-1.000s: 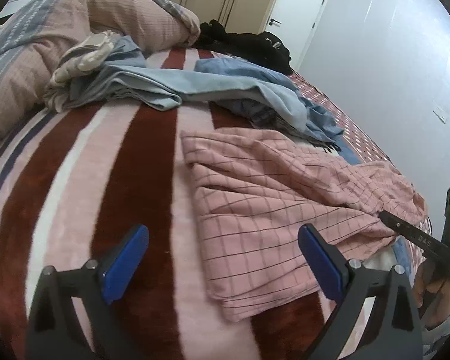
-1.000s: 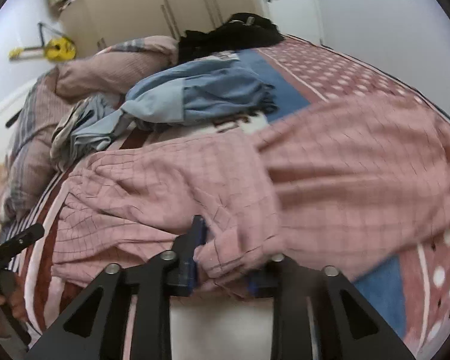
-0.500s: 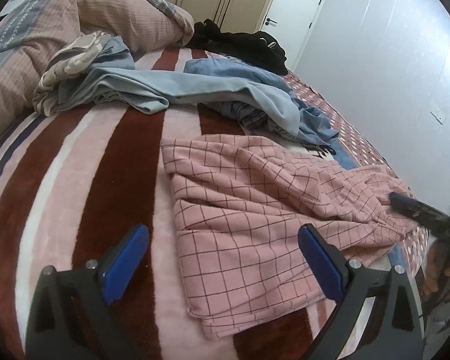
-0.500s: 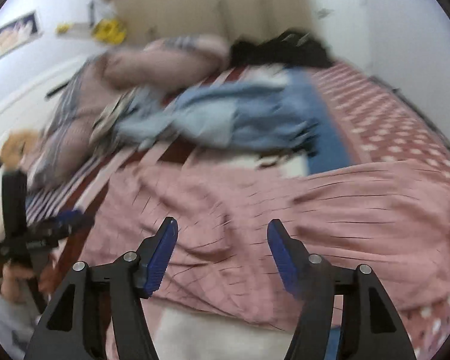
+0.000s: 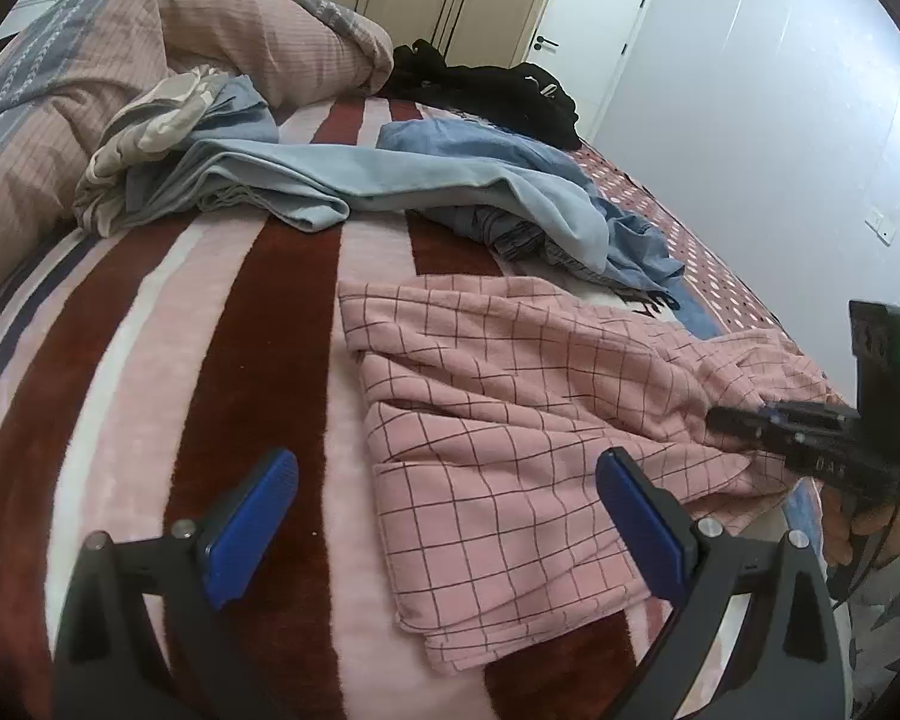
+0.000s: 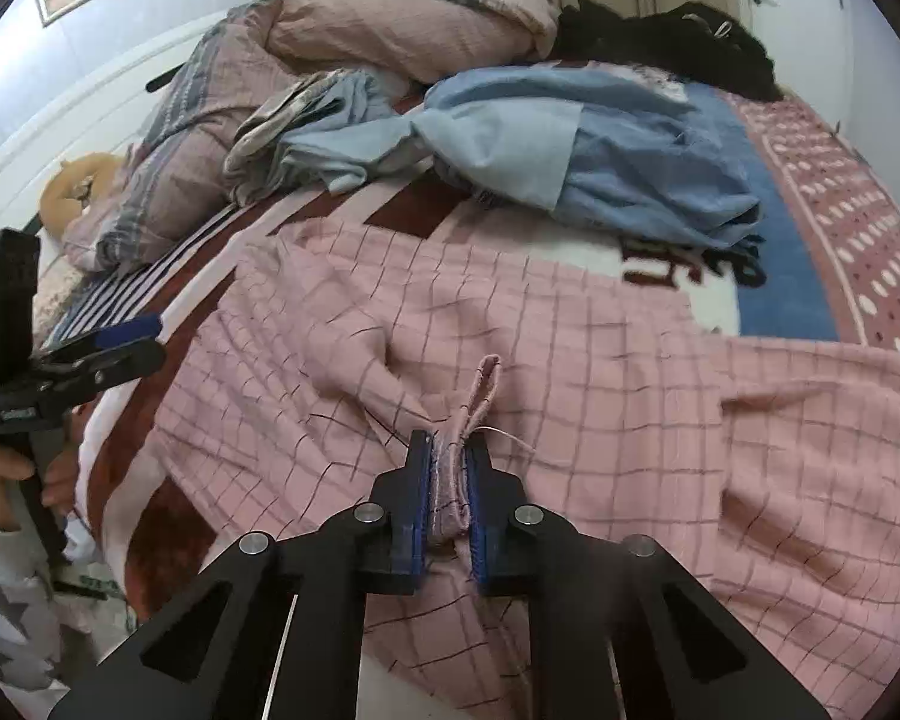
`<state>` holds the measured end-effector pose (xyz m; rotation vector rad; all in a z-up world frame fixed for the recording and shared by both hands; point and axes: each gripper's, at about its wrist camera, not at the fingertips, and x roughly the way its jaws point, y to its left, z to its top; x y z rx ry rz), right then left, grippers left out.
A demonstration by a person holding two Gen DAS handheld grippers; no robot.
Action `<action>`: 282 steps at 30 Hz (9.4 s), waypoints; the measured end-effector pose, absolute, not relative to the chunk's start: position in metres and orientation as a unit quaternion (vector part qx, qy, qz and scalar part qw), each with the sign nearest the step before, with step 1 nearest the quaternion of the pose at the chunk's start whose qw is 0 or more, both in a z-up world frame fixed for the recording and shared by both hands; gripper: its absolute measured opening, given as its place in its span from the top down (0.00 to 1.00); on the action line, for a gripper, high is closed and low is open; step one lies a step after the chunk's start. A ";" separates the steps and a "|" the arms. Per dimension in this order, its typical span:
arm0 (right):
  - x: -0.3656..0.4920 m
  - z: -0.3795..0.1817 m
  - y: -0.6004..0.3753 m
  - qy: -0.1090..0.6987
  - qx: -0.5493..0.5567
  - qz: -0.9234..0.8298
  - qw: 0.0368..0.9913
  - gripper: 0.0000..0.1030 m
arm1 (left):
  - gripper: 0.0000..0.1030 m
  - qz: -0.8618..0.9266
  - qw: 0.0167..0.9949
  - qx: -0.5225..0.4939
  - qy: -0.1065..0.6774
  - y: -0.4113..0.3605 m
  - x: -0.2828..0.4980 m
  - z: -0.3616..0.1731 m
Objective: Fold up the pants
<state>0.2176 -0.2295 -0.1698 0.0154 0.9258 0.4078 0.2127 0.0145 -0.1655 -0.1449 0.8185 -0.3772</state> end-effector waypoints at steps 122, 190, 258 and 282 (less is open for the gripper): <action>0.167 -0.154 -0.270 0.409 0.012 0.138 0.902 0.30 | 0.81 -0.219 0.849 -0.101 0.470 -0.042 0.262 -0.178; 0.226 -0.199 -0.290 0.498 0.179 0.237 0.815 0.65 | 0.58 -0.274 0.771 -0.207 0.536 0.009 0.289 -0.215; 0.128 -0.045 -0.120 0.268 -0.065 0.210 0.938 0.11 | 0.04 -0.038 0.969 0.015 0.246 0.132 0.134 -0.026; -0.016 -0.020 -0.198 0.135 -0.049 0.063 0.988 0.00 | 0.01 -0.075 0.984 -0.013 0.161 0.021 0.032 -0.016</action>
